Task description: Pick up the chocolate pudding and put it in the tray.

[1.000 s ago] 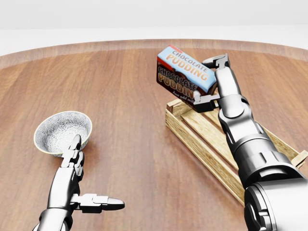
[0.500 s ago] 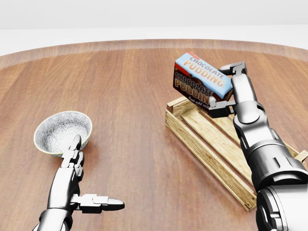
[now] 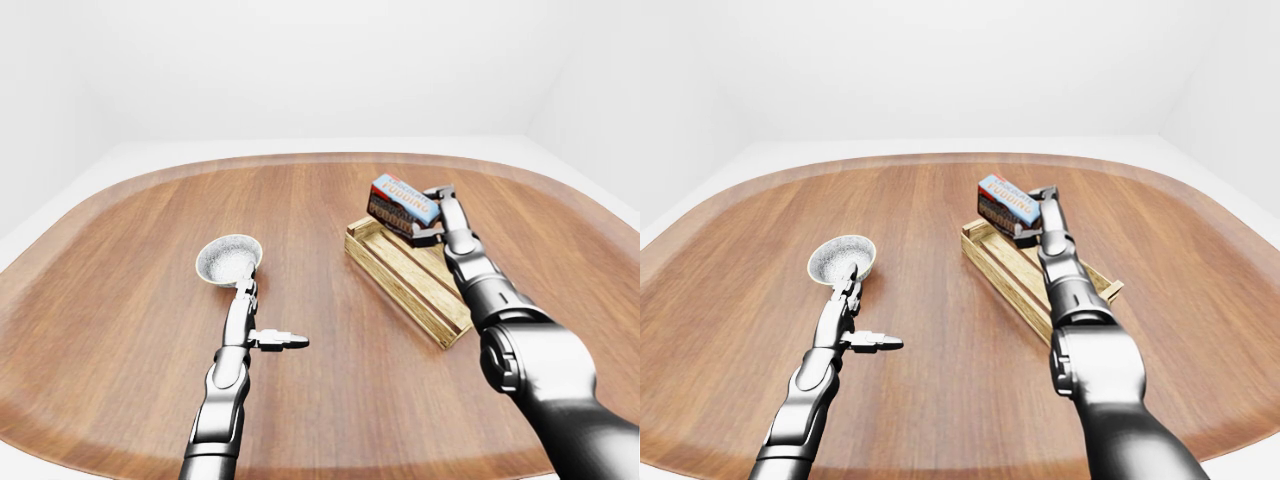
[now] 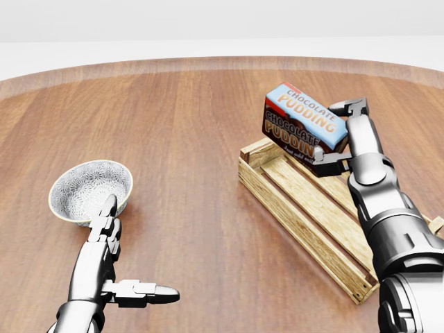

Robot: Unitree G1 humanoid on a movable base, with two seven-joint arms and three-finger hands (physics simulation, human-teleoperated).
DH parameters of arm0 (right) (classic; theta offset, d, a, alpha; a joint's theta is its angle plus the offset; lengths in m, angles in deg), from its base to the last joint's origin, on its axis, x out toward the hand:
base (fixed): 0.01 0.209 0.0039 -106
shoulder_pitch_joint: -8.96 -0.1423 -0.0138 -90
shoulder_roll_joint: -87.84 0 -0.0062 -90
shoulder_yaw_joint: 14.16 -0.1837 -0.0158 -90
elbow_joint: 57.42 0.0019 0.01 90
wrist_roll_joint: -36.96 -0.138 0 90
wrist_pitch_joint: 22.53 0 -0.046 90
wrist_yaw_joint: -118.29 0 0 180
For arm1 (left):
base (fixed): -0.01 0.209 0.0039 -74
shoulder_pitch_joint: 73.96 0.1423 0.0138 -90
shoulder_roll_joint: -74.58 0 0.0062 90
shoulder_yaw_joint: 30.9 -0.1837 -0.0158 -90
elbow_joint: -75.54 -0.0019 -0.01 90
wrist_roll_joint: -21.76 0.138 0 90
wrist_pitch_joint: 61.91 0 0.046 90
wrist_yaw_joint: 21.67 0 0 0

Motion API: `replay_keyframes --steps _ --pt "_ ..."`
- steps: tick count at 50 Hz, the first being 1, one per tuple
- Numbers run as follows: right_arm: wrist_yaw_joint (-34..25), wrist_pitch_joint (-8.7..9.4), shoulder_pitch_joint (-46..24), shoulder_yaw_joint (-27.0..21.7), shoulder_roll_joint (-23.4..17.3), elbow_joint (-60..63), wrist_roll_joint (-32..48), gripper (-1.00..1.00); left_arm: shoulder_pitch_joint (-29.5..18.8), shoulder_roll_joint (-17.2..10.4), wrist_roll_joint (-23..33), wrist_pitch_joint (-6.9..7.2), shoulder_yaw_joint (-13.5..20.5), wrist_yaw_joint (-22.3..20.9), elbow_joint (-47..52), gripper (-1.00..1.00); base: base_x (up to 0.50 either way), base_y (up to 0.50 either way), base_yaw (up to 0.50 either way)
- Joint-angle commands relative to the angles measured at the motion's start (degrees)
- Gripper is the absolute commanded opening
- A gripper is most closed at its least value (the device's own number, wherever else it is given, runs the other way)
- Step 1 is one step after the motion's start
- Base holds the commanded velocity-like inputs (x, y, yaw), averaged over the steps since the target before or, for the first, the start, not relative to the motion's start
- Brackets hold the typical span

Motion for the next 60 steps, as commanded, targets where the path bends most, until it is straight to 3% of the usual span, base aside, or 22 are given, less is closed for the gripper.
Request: replay_keyframes --steps 1,60 --pt "0.53 0.0 1.53 -0.94 -0.76 0.27 -1.93 -1.0 0.13 0.02 -0.36 0.15 -0.05 -0.44 0.62 1.0 0.0 0.0 0.0" --pt "1.84 0.0 9.7 -2.54 -1.41 -1.06 -3.52 -1.0 -0.55 0.0 -0.17 0.07 -0.01 -0.08 -0.62 1.0 0.0 0.0 0.0"
